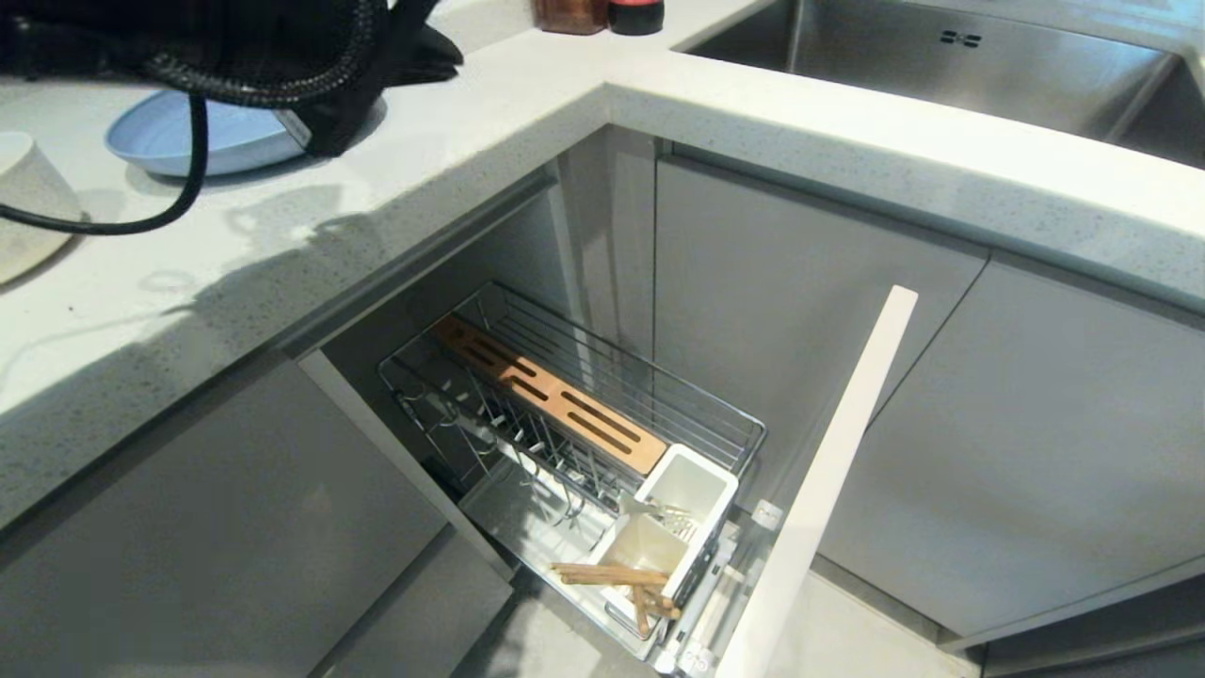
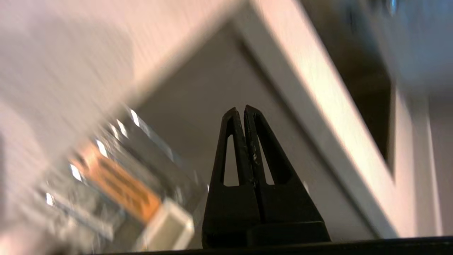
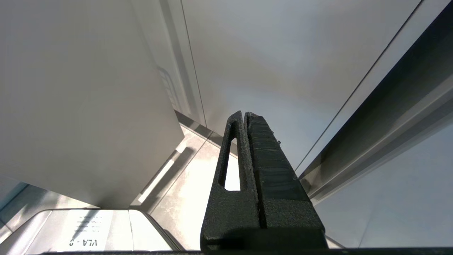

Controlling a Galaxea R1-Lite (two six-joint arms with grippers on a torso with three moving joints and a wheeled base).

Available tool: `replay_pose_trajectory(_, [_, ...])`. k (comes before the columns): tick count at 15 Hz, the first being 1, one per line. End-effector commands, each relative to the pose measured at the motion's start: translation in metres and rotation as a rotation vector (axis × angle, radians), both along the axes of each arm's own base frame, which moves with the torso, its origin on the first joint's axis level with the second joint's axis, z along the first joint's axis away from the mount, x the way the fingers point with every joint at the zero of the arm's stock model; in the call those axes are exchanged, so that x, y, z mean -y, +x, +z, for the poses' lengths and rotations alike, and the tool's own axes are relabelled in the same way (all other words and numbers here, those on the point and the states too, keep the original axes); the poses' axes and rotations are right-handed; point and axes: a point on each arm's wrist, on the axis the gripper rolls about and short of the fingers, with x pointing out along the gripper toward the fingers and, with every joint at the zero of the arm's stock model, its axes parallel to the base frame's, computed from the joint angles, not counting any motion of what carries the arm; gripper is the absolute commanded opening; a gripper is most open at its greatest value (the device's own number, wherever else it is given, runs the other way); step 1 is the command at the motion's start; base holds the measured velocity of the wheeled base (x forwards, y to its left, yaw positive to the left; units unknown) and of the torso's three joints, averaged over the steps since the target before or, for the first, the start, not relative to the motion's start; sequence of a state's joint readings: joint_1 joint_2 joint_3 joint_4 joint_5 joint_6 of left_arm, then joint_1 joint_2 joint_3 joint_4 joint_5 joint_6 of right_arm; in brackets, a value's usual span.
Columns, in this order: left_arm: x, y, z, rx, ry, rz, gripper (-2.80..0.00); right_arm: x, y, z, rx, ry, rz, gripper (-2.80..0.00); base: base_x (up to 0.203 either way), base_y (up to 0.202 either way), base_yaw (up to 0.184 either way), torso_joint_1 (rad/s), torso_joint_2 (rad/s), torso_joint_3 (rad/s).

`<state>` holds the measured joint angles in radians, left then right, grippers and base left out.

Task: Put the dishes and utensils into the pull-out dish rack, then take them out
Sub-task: Take the chopsticks out of the cupboard

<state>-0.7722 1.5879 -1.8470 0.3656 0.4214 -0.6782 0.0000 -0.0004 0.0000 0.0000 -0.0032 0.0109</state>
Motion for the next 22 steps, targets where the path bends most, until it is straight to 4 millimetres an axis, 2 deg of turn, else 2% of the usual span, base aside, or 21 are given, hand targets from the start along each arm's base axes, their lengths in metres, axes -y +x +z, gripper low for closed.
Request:
replay_pose_trajectory(1, [0.008,-0.013,-0.008,-0.106,0.050,-0.146,-2.80,0.000,0.000,0.000,-0.002,0.000,0.000,-2.80,0.000,0.000,0.000,0.000,0.00,0.000])
replay_pose_trajectory(3, [0.022,-0.022,-0.016,-0.147,0.093,-0.211,-2.80,0.000,0.000,0.000,-0.002,0.000,0.000,-2.80,0.000,0.000,0.000,0.000,0.00,0.000])
replay_pose_trajectory(5, [0.044,-0.024,-0.038,-0.237,0.193,-0.266,-2.80,0.000,0.000,0.000,-0.002,0.000,0.000,-2.80,0.000,0.000,0.000,0.000,0.00,0.000])
replay_pose_trajectory(10, [0.083,-0.009,-0.100,-0.486,0.483,-0.285,-2.80,0.000,0.000,0.000,-0.002,0.000,0.000,-2.80,0.000,0.000,0.000,0.000,0.00,0.000])
replay_pose_trajectory(13, [0.096,-0.002,-0.126,-0.602,0.594,-0.299,-2.80,0.000,0.000,0.000,-0.002,0.000,0.000,-2.80,0.000,0.000,0.000,0.000,0.00,0.000])
replay_pose_trajectory(14, [0.096,-0.002,-0.127,-0.632,0.590,-0.342,0.00,0.000,0.000,0.000,-0.002,0.000,0.000,-2.80,0.000,0.000,0.000,0.000,0.00,0.000])
replay_pose_trajectory(17, [0.093,-0.003,-0.139,-0.723,0.689,-0.397,0.00,0.000,0.000,0.000,-0.002,0.000,0.000,-2.80,0.000,0.000,0.000,0.000,0.00,0.000])
replay_pose_trajectory(22, [0.103,0.016,-0.171,-0.815,0.786,-0.372,0.00,0.000,0.000,0.000,-0.002,0.000,0.000,-2.80,0.000,0.000,0.000,0.000,0.00,0.000])
